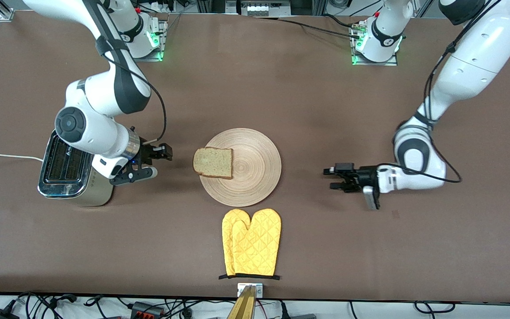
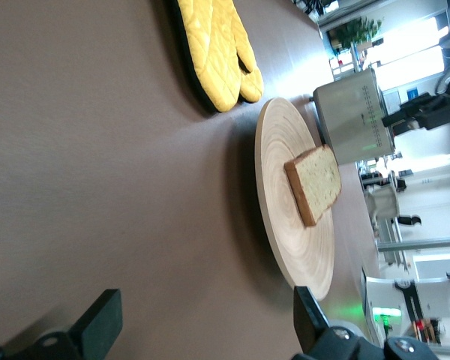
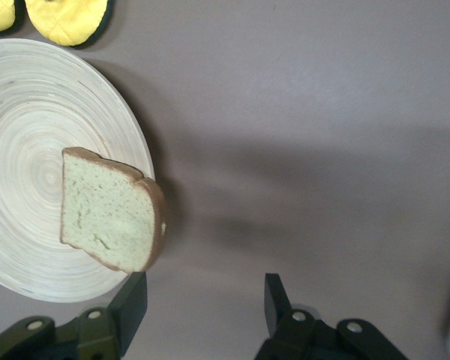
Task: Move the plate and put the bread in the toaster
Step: 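Release the plate with the left gripper while the right gripper reaches the bread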
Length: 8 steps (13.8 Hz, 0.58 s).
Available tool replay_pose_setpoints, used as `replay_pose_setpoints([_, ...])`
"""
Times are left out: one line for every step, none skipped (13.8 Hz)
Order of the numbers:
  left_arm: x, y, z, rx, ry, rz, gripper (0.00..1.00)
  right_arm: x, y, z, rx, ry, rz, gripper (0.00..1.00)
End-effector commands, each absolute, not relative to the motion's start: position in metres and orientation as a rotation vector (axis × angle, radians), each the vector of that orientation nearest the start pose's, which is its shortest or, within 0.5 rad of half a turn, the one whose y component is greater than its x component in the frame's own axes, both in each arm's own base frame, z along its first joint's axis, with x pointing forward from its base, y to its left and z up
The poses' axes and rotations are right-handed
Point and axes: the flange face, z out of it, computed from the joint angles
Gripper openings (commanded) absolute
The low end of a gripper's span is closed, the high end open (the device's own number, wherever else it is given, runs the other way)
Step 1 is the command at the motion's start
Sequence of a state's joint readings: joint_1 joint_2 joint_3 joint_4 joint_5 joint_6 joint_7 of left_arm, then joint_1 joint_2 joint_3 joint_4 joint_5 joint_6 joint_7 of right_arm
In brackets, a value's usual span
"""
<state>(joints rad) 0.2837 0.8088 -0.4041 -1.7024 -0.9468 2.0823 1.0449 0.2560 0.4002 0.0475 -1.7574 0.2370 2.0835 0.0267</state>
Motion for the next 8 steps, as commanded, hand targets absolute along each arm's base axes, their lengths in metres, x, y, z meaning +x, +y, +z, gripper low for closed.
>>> replay_pose_setpoints([0.666,-0.078,0.194,2.079,-0.549,0.002,1.00,0.621,0.220,0.311,-2.846,-0.070,0.221,0.70])
replay_pose_setpoints([0.670,-0.075,0.205,2.099,-0.570,-0.052,1.00,0.620,0.227,0.303,-2.834,-0.046,0.238,0.70])
replay_pose_setpoints([0.673,-0.072,0.218,2.120,-0.573,-0.107,1.00,0.621,0.230,0.290,-2.823,-0.001,0.250,0.71])
replay_pose_setpoints([0.676,-0.068,0.229,2.145,-0.568,-0.163,1.00,0.620,0.235,0.278,-2.809,0.035,0.265,0.71])
replay_pose_setpoints([0.679,-0.065,0.241,2.172,-0.574,-0.218,1.00,0.618,0.244,0.265,-2.801,0.043,0.269,0.71])
replay_pose_setpoints([0.682,-0.059,0.257,2.196,-0.578,-0.280,1.00,0.616,0.253,0.258,-2.806,0.036,0.258,0.71])
replay_pose_setpoints([0.683,-0.056,0.272,2.223,-0.563,-0.352,1.00,0.613,0.261,0.252,-2.812,0.037,0.254,0.71])
replay_pose_setpoints([0.683,-0.051,0.288,2.256,-0.542,-0.419,1.00,0.613,0.262,0.248,-2.813,0.067,0.261,0.71])
